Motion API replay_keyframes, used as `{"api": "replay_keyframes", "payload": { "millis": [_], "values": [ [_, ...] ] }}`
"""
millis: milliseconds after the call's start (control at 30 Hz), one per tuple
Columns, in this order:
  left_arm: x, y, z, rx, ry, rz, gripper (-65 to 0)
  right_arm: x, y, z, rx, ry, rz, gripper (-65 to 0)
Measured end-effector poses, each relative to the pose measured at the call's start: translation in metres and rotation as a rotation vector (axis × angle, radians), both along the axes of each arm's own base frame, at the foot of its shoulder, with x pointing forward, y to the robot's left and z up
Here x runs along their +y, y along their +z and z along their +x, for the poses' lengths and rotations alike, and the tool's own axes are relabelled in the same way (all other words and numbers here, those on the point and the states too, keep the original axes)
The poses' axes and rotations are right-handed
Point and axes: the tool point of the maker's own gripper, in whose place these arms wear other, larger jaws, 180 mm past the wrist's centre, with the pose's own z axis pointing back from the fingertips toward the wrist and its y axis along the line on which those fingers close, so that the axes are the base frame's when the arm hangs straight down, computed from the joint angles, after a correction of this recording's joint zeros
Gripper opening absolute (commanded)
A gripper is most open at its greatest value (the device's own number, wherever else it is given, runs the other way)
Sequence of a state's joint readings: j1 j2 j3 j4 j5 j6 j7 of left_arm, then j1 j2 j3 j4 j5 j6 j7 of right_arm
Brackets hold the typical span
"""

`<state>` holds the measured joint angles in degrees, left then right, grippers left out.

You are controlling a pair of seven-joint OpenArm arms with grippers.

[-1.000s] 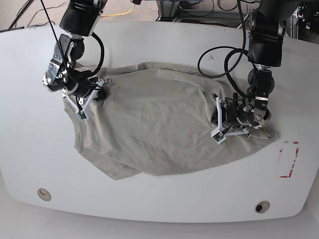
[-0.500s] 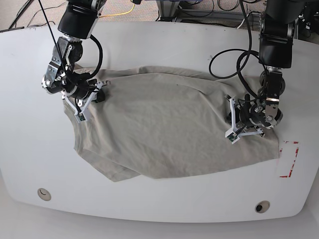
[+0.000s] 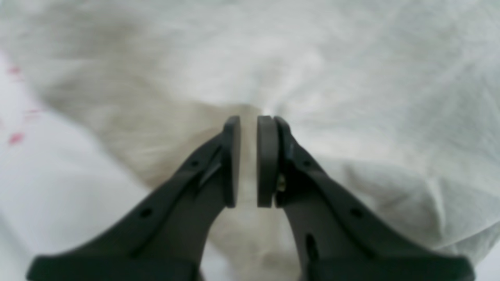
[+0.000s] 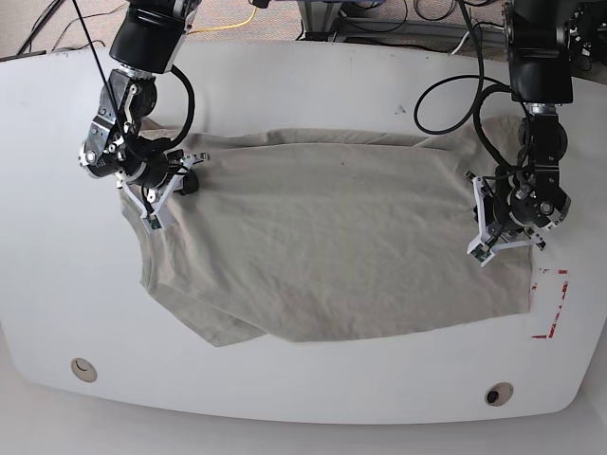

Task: Layout the t-shirt on the table in an organized manner, then fold the t-shirt properly
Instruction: 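Move the left gripper inward over the shirt and press onto the fabric, then move the right gripper to the shirt's corner and grasp it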

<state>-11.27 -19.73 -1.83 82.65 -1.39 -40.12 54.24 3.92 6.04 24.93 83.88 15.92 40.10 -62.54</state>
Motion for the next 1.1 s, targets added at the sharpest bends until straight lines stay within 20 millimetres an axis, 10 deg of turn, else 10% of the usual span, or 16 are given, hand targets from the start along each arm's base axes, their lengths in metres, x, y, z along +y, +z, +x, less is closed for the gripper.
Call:
{"api": "replay_keyframes", "payload": {
  "millis": [333,633,1100],
  "values": [
    [0.002,0.06,0.002,-0.127,0.002,0.095,-30.6,0.0,0.001,0.001,-0.002,0.0,0.0,-63.6],
    [-0.01,0.028,-0.038,-0.035,-0.025,0.088,-33.2,-0.004,0.007,0.002,0.019,0.016,-0.046,-63.6],
    [-0.034,0.036,-0.023,-0.082,-0.026,0.021,-33.2,-0.014,0.088,0.061,-0.154,0.026,-0.15,-63.6]
  ]
}}
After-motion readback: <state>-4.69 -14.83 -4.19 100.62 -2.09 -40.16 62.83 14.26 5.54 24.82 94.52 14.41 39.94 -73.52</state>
